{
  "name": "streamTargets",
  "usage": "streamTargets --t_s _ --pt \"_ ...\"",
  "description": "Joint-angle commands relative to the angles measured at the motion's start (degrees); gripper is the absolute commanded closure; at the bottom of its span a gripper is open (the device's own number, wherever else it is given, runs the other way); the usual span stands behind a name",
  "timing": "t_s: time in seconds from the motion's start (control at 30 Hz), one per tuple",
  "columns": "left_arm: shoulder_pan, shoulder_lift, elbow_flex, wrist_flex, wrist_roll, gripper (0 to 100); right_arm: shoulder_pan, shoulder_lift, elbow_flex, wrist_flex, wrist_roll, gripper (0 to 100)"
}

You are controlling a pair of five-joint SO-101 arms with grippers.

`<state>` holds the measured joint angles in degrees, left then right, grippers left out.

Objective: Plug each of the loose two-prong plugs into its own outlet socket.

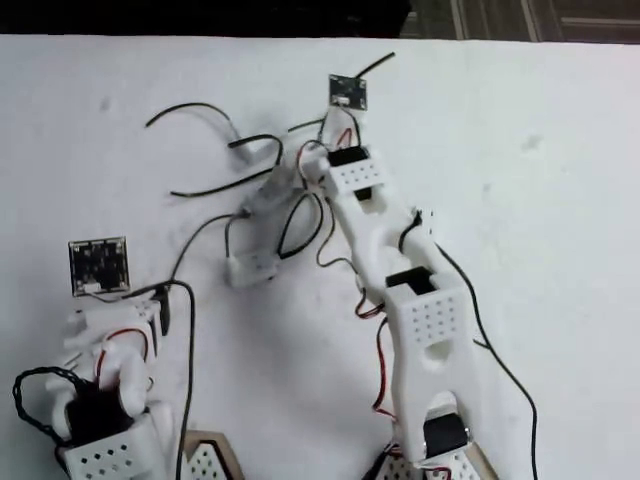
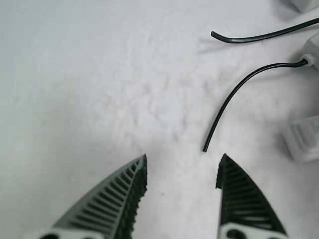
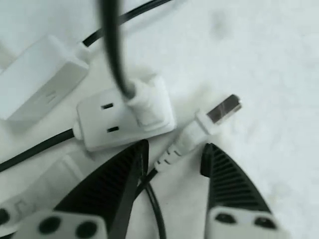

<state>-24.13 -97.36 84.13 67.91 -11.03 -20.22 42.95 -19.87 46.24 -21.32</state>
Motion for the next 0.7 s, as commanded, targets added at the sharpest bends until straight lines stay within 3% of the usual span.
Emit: streamTargets --t_s 0.0,0.4,0.67 --pt "-0.22 -0.75 -0.18 -0.53 -0.53 77 1.36 0.04 -2.64 0.31 -0.26 98.3" --pt "-0.13 -0.75 -0.18 -0.53 -0.53 77 7.16 -16.22 -2.29 21.76 0.18 98.2" --pt "-0.13 -0.75 -0.18 -0.53 -0.53 77 6.99 -31.16 -2.29 34.59 0.26 98.2"
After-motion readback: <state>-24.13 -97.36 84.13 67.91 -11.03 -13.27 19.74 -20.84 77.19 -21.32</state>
